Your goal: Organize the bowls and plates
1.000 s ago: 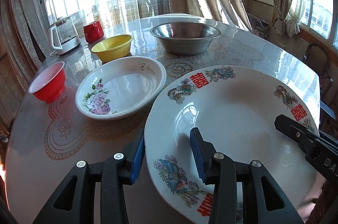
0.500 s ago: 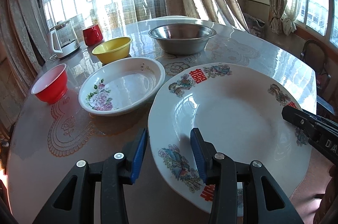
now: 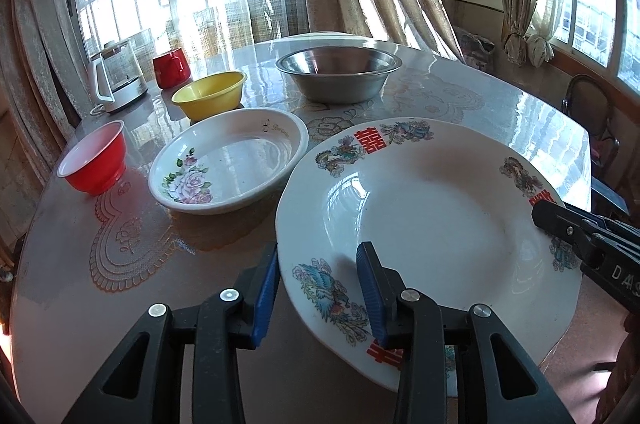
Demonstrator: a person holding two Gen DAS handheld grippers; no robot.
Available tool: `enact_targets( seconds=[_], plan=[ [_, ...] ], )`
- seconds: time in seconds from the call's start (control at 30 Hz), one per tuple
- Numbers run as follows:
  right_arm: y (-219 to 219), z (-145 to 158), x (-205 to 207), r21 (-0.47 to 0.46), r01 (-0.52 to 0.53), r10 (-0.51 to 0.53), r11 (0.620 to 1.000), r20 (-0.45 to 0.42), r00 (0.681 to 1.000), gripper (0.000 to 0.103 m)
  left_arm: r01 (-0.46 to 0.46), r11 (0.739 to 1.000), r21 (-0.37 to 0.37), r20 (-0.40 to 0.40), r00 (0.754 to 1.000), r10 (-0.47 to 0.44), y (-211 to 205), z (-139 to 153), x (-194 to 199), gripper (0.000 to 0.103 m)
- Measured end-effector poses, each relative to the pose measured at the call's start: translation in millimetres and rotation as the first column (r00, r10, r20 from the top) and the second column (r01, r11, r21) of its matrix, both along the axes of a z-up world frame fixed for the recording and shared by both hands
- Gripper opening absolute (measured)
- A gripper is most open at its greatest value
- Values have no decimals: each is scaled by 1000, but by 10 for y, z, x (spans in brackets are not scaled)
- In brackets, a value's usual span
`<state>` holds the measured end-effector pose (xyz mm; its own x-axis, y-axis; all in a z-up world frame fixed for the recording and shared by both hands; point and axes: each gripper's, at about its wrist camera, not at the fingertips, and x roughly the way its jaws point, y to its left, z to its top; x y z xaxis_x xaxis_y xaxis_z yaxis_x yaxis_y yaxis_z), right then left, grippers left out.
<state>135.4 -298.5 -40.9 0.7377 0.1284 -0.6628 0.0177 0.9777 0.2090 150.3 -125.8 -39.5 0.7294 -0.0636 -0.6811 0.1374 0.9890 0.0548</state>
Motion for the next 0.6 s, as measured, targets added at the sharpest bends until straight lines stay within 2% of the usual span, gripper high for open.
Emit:
enact_targets(
  seconds=[0.1,0.23,0.47,0.6],
  plan=[
    [-18,-7,-1,23,15,-15,1000,-2,1000,23,1,1000,1,10,1000,-1,19,21,-46,43],
    [-51,-18,-16,62,41,-41,997,-7,999,28,-14,1000,-19,13,1000,15,131,53,-105,59],
    [-121,46,-109,63,143,-145,988,23,989,33,-86,993,-76,-10,996,86,421,151,-135,70],
    [-125,89,-116,74,161,-164,984,38,986,34,-130,987,-98,-24,991,128,609,177,-116,77]
  ],
)
